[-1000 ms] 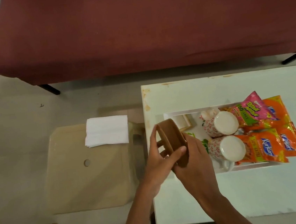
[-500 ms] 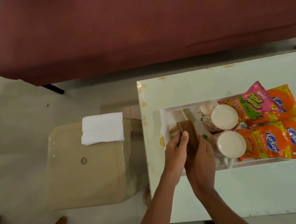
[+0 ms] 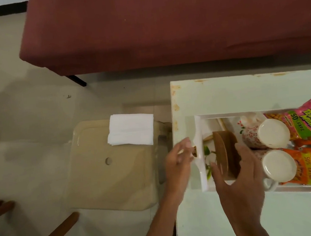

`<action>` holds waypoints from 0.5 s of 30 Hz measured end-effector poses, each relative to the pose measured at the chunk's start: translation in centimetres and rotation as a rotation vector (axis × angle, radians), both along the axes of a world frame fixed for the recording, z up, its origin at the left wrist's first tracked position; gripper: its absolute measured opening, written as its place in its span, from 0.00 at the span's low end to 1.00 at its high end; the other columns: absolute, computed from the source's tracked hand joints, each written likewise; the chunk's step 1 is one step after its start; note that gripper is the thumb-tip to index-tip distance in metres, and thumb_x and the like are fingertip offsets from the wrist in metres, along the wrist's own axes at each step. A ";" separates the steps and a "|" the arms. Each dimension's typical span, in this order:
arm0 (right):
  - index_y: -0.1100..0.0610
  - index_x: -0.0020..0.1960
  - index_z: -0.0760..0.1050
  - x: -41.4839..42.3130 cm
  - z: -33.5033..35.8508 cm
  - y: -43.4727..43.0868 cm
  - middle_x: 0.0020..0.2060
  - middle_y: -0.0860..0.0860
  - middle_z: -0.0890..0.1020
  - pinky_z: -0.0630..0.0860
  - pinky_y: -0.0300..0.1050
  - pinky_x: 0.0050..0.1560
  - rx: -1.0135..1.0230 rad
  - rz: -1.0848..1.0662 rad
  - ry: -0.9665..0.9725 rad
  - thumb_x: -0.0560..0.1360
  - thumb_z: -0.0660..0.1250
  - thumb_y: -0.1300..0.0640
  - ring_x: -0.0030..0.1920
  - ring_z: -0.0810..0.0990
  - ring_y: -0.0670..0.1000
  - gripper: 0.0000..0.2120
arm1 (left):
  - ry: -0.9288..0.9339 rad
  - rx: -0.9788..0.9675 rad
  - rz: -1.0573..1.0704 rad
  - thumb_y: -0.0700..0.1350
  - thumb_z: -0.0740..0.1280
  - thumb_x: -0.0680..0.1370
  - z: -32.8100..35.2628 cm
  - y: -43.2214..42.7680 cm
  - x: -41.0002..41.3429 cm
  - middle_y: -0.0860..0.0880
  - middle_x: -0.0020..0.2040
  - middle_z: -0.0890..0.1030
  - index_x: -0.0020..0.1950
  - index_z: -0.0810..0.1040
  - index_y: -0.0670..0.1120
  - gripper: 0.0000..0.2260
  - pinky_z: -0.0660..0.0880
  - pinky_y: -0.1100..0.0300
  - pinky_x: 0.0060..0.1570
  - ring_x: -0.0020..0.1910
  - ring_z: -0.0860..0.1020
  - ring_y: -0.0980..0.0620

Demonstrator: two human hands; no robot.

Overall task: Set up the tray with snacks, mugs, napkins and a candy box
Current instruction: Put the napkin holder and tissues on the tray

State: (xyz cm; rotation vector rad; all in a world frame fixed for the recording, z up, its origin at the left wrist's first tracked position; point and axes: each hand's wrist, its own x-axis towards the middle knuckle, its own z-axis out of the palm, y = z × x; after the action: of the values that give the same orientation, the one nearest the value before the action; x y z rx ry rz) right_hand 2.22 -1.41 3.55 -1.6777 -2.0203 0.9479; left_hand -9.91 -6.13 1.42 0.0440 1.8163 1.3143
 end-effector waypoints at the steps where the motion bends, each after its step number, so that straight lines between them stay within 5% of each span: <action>1: 0.46 0.69 0.66 -1.1 0.9 -0.2 0.65 0.45 0.73 0.76 0.47 0.56 -0.025 0.010 0.074 0.70 0.73 0.45 0.63 0.75 0.48 0.30 | 0.051 0.001 0.075 0.51 0.68 0.80 0.6 -1.4 -2.0 0.55 0.57 0.85 0.62 0.81 0.53 0.12 0.81 0.60 0.53 0.55 0.83 0.56; 5: 0.48 0.63 0.72 -7.6 2.3 -0.4 0.54 0.41 0.78 0.75 0.27 0.48 -0.152 0.126 0.254 0.73 0.72 0.50 0.54 0.78 0.40 0.20 | 0.210 -0.121 0.390 0.45 0.69 0.80 2.0 -6.4 -10.9 0.50 0.56 0.85 0.60 0.82 0.47 0.09 0.80 0.50 0.59 0.57 0.82 0.49; 8: 0.49 0.63 0.72 -13.1 0.8 -0.2 0.53 0.40 0.77 0.71 0.20 0.40 -0.290 0.195 0.260 0.75 0.70 0.50 0.52 0.78 0.39 0.18 | 0.251 -0.244 0.520 0.41 0.66 0.80 1.8 -7.8 -16.2 0.45 0.60 0.82 0.63 0.80 0.43 0.11 0.76 0.47 0.63 0.60 0.80 0.45; 11: 0.51 0.66 0.71 -17.8 -1.9 0.2 0.56 0.43 0.77 0.68 0.24 0.45 -0.400 0.214 0.174 0.75 0.70 0.47 0.53 0.77 0.42 0.23 | 0.187 -0.278 0.519 0.42 0.65 0.80 1.1 -8.0 -19.3 0.47 0.65 0.80 0.68 0.77 0.44 0.16 0.73 0.55 0.62 0.62 0.77 0.49; 13: 0.55 0.69 0.69 -20.0 -3.6 0.6 0.61 0.49 0.77 0.68 0.36 0.51 -0.460 0.206 0.089 0.74 0.70 0.46 0.57 0.76 0.48 0.27 | 0.103 -0.296 0.461 0.43 0.65 0.79 0.7 -7.6 -20.4 0.48 0.67 0.78 0.71 0.74 0.46 0.19 0.72 0.49 0.67 0.64 0.76 0.48; 15: 0.58 0.68 0.70 -21.6 -4.9 0.8 0.62 0.52 0.78 0.70 0.38 0.47 -0.478 0.209 0.038 0.74 0.70 0.46 0.53 0.76 0.51 0.28 | 0.021 -0.302 0.428 0.46 0.66 0.79 0.3 -7.3 -21.1 0.49 0.67 0.77 0.71 0.73 0.48 0.20 0.70 0.42 0.68 0.65 0.75 0.46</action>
State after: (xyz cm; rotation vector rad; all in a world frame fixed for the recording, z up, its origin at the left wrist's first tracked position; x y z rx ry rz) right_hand -19.36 -0.62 -1.36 -1.6664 -2.0875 1.6269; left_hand -30.97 -13.45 1.76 -0.5216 2.0978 1.3057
